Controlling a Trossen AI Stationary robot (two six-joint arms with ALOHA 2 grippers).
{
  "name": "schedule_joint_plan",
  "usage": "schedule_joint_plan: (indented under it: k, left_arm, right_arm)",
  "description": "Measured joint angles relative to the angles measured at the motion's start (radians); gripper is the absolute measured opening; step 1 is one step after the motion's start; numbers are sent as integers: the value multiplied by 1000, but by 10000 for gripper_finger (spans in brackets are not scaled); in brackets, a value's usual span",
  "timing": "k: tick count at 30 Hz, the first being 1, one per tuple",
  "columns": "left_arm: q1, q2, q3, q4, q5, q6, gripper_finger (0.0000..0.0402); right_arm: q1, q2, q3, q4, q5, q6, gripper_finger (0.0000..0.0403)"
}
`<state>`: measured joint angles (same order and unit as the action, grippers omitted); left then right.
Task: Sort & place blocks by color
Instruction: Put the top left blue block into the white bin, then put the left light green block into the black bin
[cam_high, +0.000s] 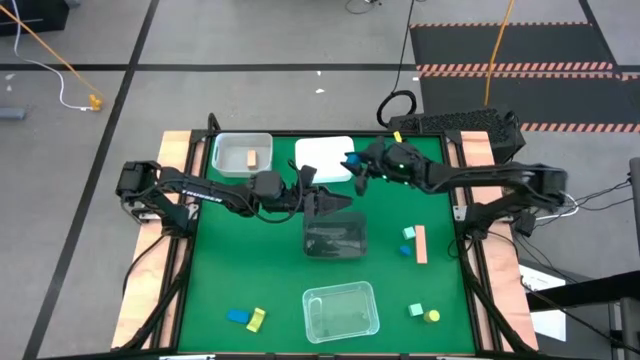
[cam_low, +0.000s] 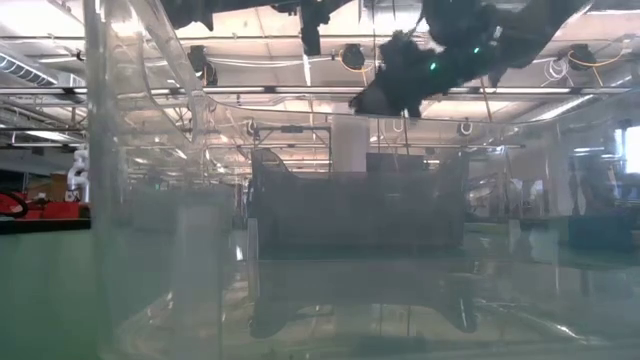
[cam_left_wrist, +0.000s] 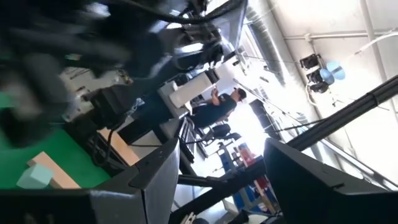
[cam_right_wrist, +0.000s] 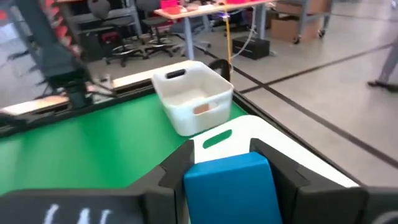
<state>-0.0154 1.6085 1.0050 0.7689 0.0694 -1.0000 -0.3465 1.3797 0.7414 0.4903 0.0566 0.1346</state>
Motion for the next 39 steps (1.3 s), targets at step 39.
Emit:
schedule_joint_plan:
  k: [39]
  left_arm:
    - [17,-1,1,-162,211,-76,232]
  right_arm:
    - [-123,101,0,156,-105,302,234]
